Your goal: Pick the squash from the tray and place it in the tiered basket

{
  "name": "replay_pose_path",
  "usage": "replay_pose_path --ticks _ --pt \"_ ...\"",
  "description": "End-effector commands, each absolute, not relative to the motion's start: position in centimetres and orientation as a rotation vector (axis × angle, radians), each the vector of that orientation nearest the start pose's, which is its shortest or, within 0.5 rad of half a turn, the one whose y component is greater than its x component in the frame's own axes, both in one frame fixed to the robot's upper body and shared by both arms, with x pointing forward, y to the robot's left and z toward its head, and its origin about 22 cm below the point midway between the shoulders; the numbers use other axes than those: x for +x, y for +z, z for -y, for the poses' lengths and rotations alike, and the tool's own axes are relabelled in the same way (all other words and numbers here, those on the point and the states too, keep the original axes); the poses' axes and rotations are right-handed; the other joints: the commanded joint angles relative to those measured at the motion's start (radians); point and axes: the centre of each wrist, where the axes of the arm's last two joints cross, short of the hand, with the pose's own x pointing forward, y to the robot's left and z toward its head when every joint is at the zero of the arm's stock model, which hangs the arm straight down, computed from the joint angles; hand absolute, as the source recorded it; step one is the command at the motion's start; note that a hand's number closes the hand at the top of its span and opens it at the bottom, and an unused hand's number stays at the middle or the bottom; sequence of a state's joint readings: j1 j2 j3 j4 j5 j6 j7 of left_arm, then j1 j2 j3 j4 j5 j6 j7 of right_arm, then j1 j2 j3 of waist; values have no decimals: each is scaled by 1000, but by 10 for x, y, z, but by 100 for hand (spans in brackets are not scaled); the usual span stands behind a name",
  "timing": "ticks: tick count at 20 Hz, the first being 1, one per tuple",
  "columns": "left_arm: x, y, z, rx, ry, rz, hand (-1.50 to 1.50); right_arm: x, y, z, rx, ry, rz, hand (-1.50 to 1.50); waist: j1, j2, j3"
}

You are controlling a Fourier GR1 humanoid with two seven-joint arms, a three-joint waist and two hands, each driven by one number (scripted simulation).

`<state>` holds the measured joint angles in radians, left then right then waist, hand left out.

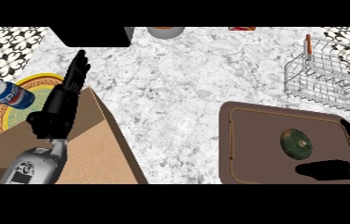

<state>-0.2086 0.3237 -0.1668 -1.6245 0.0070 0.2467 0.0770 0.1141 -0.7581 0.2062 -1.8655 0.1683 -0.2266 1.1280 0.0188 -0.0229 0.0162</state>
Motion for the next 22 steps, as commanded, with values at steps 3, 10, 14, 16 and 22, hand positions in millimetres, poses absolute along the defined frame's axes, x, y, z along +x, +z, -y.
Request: replay_pose_path --ticks 3,10,14,16,22 --pt "256 30 -289 400 -265 1547 0 213 85 304 -807 190 500 -150 9 28 -19" --pt "278 42 -274 427 -233 1546 0 220 72 301 -808 210 488 -150 -12 29 -18" --pt "278 45 -288 425 -209 1555 0 218 50 300 -781 207 489 -150 -15 30 -17" --pt "279 49 -275 416 -239 1562 0 231 50 307 -760 203 486 -150 -5 31 -16" --pt "271 43 -282 416 -236 1555 0 236 28 303 -732 204 478 -150 0 30 -16"
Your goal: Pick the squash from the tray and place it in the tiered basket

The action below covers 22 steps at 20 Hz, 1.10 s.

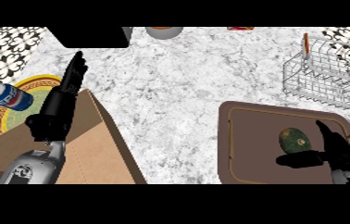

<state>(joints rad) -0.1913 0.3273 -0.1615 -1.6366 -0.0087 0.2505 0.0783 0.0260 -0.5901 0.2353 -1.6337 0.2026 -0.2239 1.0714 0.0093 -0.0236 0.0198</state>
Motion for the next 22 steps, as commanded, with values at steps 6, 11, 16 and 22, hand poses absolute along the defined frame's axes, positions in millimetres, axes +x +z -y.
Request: replay_pose_path --ticks 6,11,16,22 --pt "271 39 -284 397 -235 1544 0 250 29 293 -612 326 490 150 14 33 -20" --pt "274 40 -288 423 -228 1547 0 249 16 288 -741 438 494 150 9 32 -20" --pt "266 26 -283 417 -227 1546 0 252 23 283 -678 303 570 150 -9 29 -20" --pt "271 37 -283 434 -208 1536 0 260 60 294 -762 169 703 150 -27 24 -21"
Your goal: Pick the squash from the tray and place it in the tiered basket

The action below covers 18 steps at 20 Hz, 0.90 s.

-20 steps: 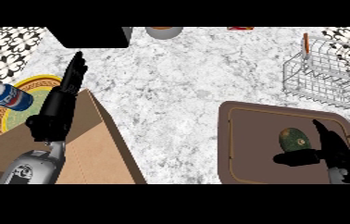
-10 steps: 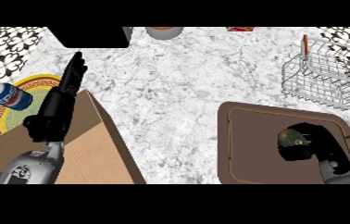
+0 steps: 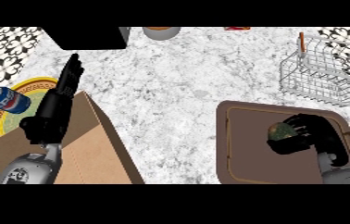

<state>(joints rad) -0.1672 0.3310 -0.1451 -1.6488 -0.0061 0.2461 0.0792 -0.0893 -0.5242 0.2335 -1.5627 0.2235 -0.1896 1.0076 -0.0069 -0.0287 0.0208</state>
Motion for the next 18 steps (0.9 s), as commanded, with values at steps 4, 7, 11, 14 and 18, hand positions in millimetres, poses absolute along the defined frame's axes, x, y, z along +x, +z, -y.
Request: replay_pose_path --ticks 4,7,11,14,18 --pt "266 37 -272 381 -264 1565 0 275 79 201 -769 455 955 150 53 35 -25" --pt "278 51 -263 358 -270 1578 0 294 93 158 -820 545 1124 150 86 42 -23" --pt "285 57 -273 393 -249 1563 0 304 124 128 -920 400 1340 150 40 33 -23" --pt "277 46 -285 414 -242 1535 0 309 159 127 -1028 332 1418 150 17 27 -24" --pt "266 40 -288 428 -234 1540 0 320 190 117 -1108 280 1476 150 24 28 -24"
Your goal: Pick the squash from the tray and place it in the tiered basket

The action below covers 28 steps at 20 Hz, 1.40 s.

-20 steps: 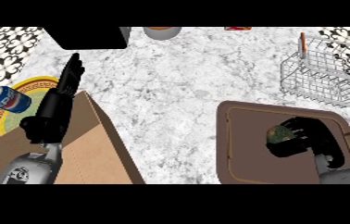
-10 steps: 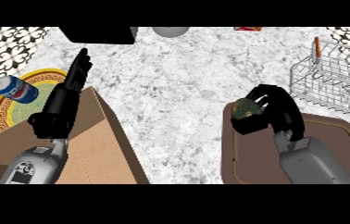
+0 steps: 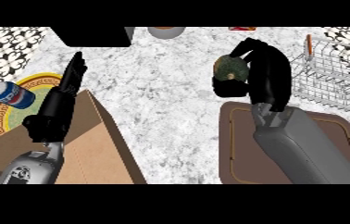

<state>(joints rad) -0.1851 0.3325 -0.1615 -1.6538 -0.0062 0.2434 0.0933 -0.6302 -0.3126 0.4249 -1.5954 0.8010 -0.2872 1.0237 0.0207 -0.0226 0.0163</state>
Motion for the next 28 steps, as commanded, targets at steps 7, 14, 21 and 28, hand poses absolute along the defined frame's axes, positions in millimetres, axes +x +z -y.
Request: replay_pose_path --ticks 7,14,21,28 --pt "256 30 -289 430 -233 1518 0 332 226 142 -1329 348 1385 150 -21 20 -19" --pt "263 35 -275 409 -231 1549 0 346 260 169 -1210 309 1434 150 -17 26 -17" --pt "270 38 -287 415 -223 1546 0 369 263 225 -1430 442 1310 150 -19 34 -18" --pt "277 49 -279 440 -230 1545 0 379 240 287 -1681 550 1086 150 -25 36 -16"
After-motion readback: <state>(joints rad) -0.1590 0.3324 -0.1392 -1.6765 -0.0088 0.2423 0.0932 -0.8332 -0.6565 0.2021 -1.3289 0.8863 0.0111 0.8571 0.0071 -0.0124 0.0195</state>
